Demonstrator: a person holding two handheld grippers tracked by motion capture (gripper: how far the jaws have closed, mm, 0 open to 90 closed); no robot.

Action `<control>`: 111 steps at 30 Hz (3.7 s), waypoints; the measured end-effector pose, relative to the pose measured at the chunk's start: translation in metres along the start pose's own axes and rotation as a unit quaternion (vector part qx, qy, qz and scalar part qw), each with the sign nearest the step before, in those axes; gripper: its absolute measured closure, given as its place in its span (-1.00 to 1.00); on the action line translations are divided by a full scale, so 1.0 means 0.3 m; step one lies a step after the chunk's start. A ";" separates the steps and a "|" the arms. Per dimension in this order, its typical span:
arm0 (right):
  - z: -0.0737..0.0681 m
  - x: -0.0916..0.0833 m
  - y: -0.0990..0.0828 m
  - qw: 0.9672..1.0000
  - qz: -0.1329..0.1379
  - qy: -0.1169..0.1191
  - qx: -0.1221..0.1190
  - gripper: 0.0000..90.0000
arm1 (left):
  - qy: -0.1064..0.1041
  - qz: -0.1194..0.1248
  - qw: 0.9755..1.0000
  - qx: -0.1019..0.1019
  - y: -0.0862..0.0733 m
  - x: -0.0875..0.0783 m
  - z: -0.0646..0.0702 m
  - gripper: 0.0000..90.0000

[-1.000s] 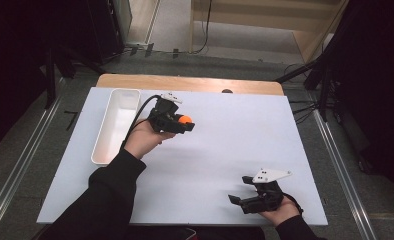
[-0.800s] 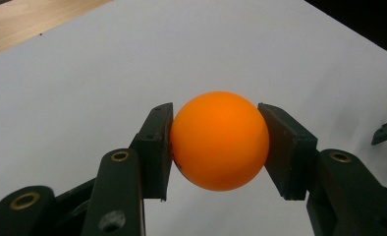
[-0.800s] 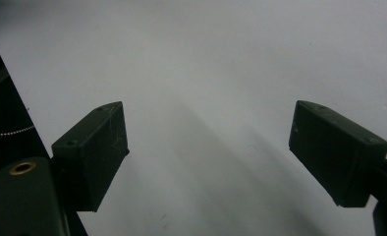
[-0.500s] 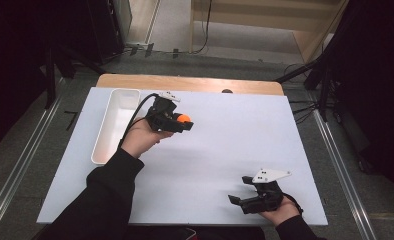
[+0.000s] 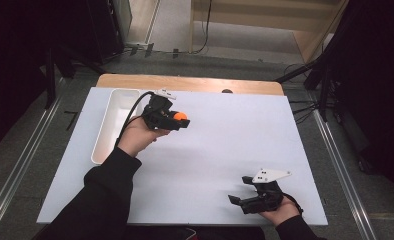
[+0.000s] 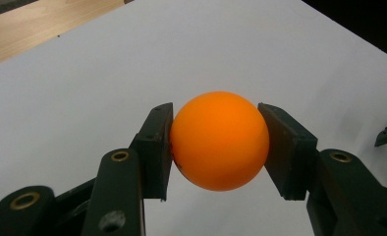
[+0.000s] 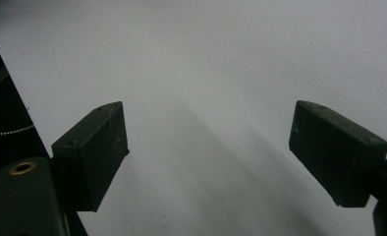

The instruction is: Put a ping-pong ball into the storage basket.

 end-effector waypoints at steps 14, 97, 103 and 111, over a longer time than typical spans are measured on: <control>-0.003 0.009 0.010 1.000 -0.001 0.002 -0.007 -0.70 | 0.015 0.001 1.000 -0.008 -0.018 -0.038 -0.032 0.11; -0.009 0.019 0.010 1.000 -0.010 0.003 -0.011 -0.70 | 0.121 -0.010 0.990 -0.067 -0.139 -0.172 -0.256 0.11; -0.010 0.019 0.010 1.000 -0.010 0.003 -0.012 -0.70 | 0.127 -0.009 0.989 -0.070 -0.146 -0.178 -0.270 0.11; -0.010 0.019 0.010 1.000 -0.011 0.004 -0.012 -0.70 | 0.134 -0.006 0.988 -0.081 -0.161 -0.187 -0.291 0.11</control>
Point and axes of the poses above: each handheld gripper's, and its own axes: x roughly forward along the jaws, y roughly out of its top, z roughly to its right, the point moved 8 cm from there along x, roughly forward along the jaws, and after that the axes turned 15 degrees about x, right-handed, at the moved point
